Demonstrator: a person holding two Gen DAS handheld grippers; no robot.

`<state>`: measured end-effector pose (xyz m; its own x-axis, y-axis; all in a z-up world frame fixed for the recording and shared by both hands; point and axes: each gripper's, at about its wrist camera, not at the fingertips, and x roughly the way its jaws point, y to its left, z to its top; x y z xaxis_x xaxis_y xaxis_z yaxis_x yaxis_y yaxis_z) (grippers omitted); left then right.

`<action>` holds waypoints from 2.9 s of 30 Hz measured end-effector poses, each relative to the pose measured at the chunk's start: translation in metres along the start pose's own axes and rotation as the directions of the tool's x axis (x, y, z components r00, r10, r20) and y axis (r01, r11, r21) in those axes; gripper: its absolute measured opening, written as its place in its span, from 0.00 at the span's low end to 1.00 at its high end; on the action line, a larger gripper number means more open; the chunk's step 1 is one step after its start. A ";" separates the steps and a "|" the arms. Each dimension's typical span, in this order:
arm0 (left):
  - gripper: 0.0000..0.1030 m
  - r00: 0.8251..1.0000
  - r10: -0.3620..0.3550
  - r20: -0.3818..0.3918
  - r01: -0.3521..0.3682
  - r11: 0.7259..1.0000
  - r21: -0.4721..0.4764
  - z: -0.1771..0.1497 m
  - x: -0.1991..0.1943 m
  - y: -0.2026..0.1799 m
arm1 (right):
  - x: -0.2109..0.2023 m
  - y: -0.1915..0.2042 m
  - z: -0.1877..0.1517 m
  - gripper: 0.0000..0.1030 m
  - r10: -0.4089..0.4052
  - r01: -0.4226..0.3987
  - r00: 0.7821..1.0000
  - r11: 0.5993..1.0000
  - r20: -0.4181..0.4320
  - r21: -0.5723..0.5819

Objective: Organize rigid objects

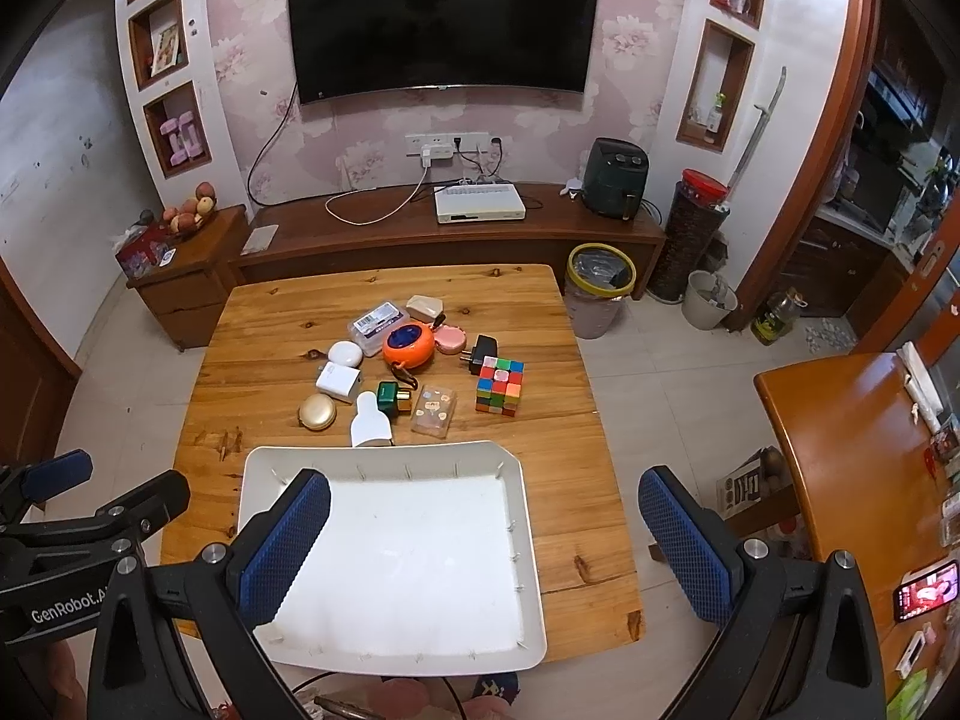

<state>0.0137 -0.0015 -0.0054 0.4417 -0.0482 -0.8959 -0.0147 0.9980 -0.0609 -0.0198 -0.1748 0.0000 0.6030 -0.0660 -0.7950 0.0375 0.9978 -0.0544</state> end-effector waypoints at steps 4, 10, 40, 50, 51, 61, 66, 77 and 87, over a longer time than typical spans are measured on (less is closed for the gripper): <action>0.95 1.000 -0.005 0.004 0.005 1.000 0.016 0.005 0.000 0.002 | -0.001 0.000 0.001 1.00 0.002 -0.002 1.000 1.000 0.007 0.008; 0.95 0.999 -0.025 0.020 0.024 0.999 0.041 0.012 -0.003 0.010 | -0.003 0.005 0.005 1.00 0.000 0.000 1.000 1.000 0.018 0.025; 0.95 0.992 -0.104 0.068 0.096 0.988 0.120 0.029 -0.008 0.040 | -0.015 0.040 0.009 1.00 -0.105 0.101 0.994 0.992 0.041 0.080; 0.95 0.995 -0.081 0.066 0.072 0.989 0.131 0.017 -0.007 0.041 | -0.019 0.043 0.006 1.00 -0.105 0.101 0.993 0.992 0.045 0.073; 0.95 0.994 -0.082 0.065 0.074 0.989 0.127 0.016 -0.007 0.041 | -0.019 0.044 0.006 1.00 -0.105 0.102 0.993 0.992 0.045 0.072; 0.95 0.996 -0.088 0.020 0.085 0.992 0.096 0.012 0.003 0.044 | -0.026 0.049 0.002 1.00 -0.098 0.096 0.994 0.994 0.041 0.060; 0.95 0.996 -0.087 0.016 0.085 0.992 0.095 0.012 0.006 0.043 | -0.022 0.046 0.003 1.00 -0.098 0.095 0.994 0.994 0.048 0.061; 0.94 0.994 -0.109 0.025 0.106 0.990 0.090 0.035 0.027 0.042 | -0.003 0.034 0.015 1.00 -0.119 0.116 0.992 0.991 0.050 0.062; 0.94 0.999 -0.016 0.029 0.016 1.000 0.000 0.083 0.055 0.050 | 0.056 0.001 0.045 1.00 -0.124 0.124 0.992 0.992 -0.010 0.012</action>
<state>0.1116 0.0488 -0.0215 0.4678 -0.0629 -0.8816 -0.0078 0.9971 -0.0752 0.0495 -0.1777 -0.0171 0.5857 -0.1894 -0.7881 0.1216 0.9819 -0.1455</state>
